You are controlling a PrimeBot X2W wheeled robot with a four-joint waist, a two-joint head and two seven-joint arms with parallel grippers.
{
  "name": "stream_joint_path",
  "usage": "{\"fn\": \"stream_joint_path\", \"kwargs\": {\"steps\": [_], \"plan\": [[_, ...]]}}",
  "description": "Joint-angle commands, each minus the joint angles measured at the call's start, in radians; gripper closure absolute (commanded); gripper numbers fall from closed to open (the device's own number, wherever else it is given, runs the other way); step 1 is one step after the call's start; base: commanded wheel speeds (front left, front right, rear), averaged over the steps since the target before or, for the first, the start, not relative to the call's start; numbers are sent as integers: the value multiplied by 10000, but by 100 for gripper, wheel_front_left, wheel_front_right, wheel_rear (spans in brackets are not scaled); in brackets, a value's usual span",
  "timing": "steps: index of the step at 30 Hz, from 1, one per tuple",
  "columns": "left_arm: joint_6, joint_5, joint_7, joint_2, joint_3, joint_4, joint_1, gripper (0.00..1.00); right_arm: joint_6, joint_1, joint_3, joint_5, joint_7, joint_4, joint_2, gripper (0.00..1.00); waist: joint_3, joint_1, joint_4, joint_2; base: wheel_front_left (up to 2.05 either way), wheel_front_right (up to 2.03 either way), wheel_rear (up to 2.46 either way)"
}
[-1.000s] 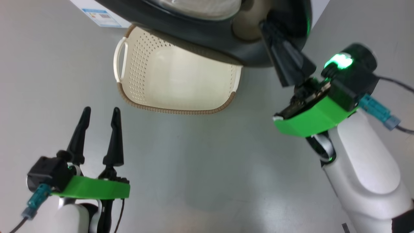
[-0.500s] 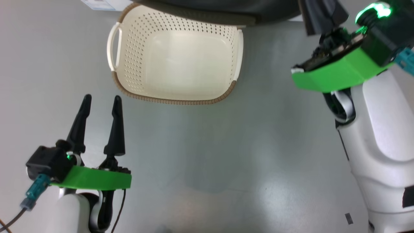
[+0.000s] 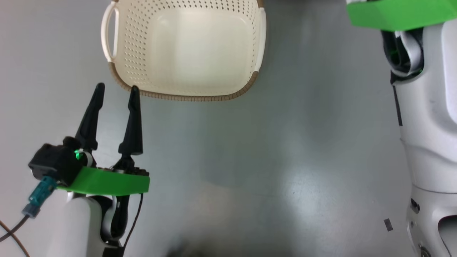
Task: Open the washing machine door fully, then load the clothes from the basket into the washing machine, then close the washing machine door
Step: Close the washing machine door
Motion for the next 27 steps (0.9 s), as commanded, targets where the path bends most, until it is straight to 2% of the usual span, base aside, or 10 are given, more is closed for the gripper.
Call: {"fn": "stream_joint_path", "kwargs": {"steps": [1,17,27], "plan": [[-22,30,-63,260,282,-260,-37,0,14,-139,30,-130,-43,-183,350,100,220,0,-39,0,0,0,0],[-26,59,-63,260,145,-304,-411,0,14,-1254,-554,-213,-43,361,664,100,611,0,-152,0,0,0,0],[-26,37,-63,260,225,-266,-407,0,14,-1058,-372,-124,-43,379,709,100,521,0,-227,0,0,0,0]]}}
